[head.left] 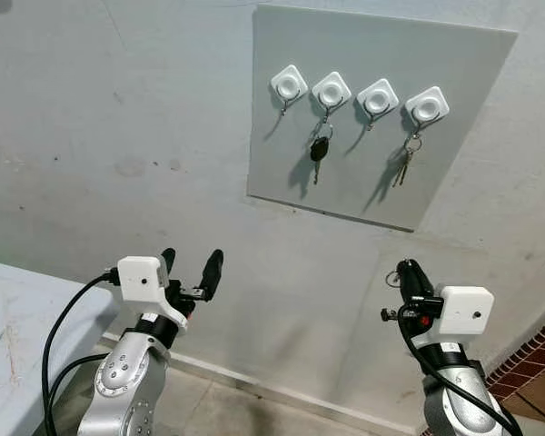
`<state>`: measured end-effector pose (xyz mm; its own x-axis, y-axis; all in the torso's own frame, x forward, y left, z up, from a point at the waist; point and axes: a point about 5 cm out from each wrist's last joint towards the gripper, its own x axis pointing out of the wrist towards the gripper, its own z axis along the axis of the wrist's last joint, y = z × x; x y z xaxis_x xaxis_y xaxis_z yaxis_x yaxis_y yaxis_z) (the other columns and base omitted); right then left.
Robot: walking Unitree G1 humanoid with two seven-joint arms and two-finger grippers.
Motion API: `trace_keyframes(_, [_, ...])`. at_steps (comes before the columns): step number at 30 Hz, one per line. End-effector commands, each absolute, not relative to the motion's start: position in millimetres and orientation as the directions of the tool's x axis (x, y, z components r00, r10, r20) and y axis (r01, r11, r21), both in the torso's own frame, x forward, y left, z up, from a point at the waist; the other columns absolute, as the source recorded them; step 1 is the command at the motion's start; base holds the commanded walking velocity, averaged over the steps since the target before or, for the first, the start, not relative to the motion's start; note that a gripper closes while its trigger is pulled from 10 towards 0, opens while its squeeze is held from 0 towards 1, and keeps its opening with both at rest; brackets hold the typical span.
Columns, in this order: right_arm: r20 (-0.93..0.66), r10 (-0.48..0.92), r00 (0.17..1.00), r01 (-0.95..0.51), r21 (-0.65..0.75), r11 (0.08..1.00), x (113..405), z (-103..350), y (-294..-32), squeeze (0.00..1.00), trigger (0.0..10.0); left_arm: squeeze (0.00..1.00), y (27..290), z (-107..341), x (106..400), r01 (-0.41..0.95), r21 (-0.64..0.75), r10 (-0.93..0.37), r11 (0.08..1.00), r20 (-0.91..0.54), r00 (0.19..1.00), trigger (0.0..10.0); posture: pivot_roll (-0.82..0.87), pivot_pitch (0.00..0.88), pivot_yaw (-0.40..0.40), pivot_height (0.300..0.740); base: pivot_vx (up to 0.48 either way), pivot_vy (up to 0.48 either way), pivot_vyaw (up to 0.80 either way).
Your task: Hang keys on a hook
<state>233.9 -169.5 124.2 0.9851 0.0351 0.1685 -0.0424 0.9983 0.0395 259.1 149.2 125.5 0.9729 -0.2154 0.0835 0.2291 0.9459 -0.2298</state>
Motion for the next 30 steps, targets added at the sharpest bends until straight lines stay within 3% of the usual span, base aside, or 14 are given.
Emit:
trace_keyframes(1, [0.174,0.027,0.984,-0.036,0.044,0.998,234.3,124.8,-170.6,0.0,10.0,0.0,148.5,128.2,258.8,0.233,-0.219,-0.217,0.947,0.093,0.972,10.0,0.0,0.0,-0.027,0.74,0.326,0.0,0.0])
trace_keyframes(30, [0.173,0.03,0.985,-0.04,0.051,0.998,233.3,123.9,-168.0,0.0,10.0,0.0,143.7,129.2,257.0,0.256,-0.202,-0.24,0.945,0.099,0.966,10.0,0.0,0.0,-0.024,0.74,0.363,0.0,0.0])
